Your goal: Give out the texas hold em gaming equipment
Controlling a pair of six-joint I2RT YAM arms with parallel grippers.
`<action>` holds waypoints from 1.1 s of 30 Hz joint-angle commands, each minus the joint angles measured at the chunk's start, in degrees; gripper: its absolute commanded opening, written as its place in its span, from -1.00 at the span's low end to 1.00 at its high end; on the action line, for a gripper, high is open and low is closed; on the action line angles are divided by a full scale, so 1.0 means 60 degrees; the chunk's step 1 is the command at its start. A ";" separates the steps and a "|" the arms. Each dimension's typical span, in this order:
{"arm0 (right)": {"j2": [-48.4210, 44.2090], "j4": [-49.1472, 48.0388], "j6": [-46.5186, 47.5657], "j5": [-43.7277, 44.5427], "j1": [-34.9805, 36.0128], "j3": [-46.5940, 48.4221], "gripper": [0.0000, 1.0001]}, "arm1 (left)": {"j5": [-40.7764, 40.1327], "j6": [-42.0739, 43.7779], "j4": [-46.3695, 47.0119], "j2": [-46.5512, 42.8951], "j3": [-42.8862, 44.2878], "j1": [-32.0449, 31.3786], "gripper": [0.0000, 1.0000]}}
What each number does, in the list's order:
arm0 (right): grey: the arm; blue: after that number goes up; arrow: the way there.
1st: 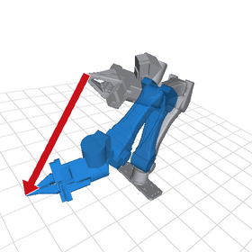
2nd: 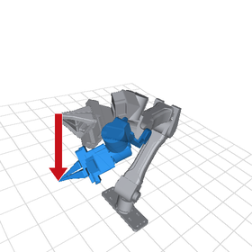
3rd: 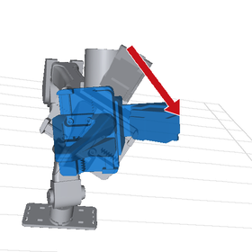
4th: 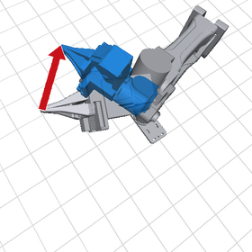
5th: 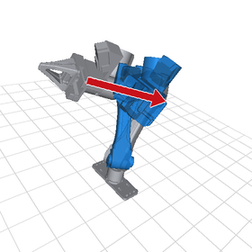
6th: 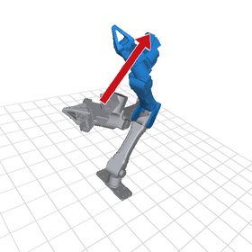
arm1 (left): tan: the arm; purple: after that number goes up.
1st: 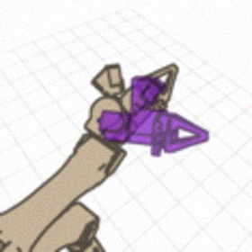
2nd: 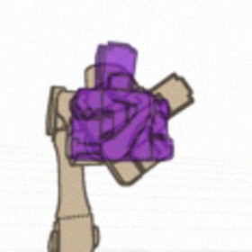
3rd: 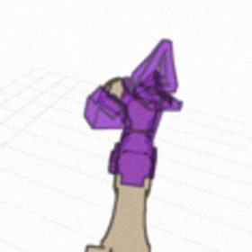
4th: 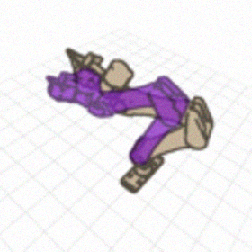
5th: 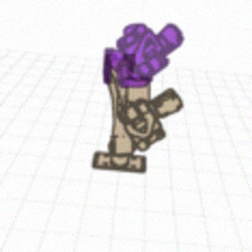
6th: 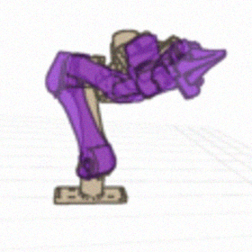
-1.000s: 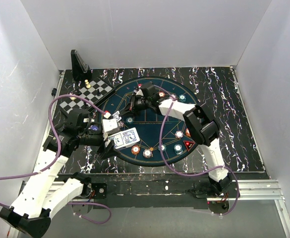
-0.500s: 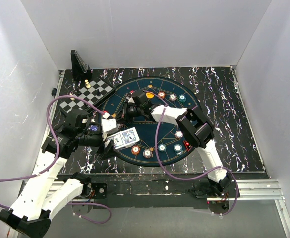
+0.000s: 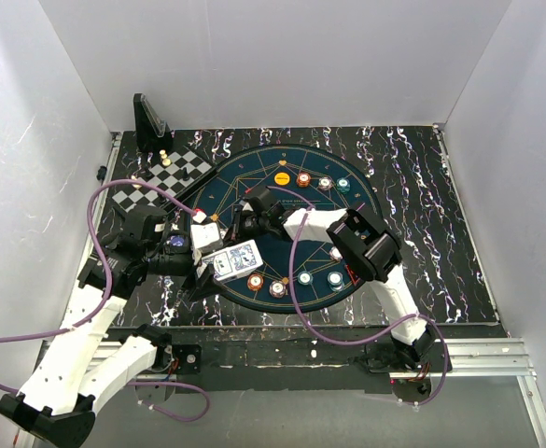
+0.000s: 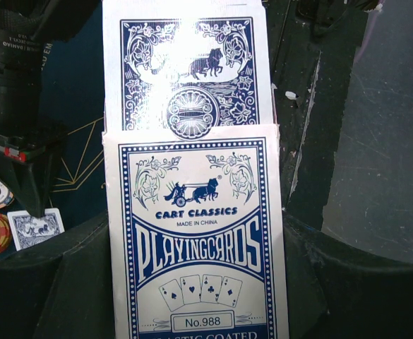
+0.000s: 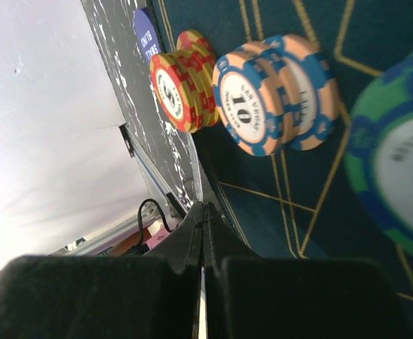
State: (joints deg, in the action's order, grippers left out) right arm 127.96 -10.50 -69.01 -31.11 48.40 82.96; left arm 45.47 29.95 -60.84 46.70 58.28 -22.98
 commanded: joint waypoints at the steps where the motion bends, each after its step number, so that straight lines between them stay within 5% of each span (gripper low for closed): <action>1: -0.0437 0.0664 0.0544 0.0306 0.0180 0.0427 -0.97 | 0.0273 0.0003 0.0165 -0.0092 0.0496 0.0051 -1.00; 5: -0.1096 0.1076 0.0984 0.0659 0.0165 -0.0158 -0.91 | 0.0316 0.0046 0.0194 -0.0093 0.0482 0.0051 -1.00; 13: -0.1989 0.1530 0.1468 0.0601 0.0107 -0.0511 0.52 | 0.0302 0.0018 0.0135 -0.0151 0.0394 0.0066 -1.00; 27: -0.7070 0.1106 0.1468 -0.0819 -0.1928 -0.3058 0.75 | 0.0405 0.0369 0.0032 -0.0195 0.0087 0.0037 -1.00; 33: -0.8347 0.1691 0.1557 -0.1494 -0.2017 -0.3337 0.78 | 0.0185 -0.0011 0.1217 -0.0239 -0.0557 0.0051 -1.00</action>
State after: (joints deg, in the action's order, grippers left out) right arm 81.54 -1.04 -59.79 -34.83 35.55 64.31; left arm 45.91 31.05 -59.55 45.74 57.04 -22.98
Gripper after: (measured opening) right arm 0.885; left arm 0.651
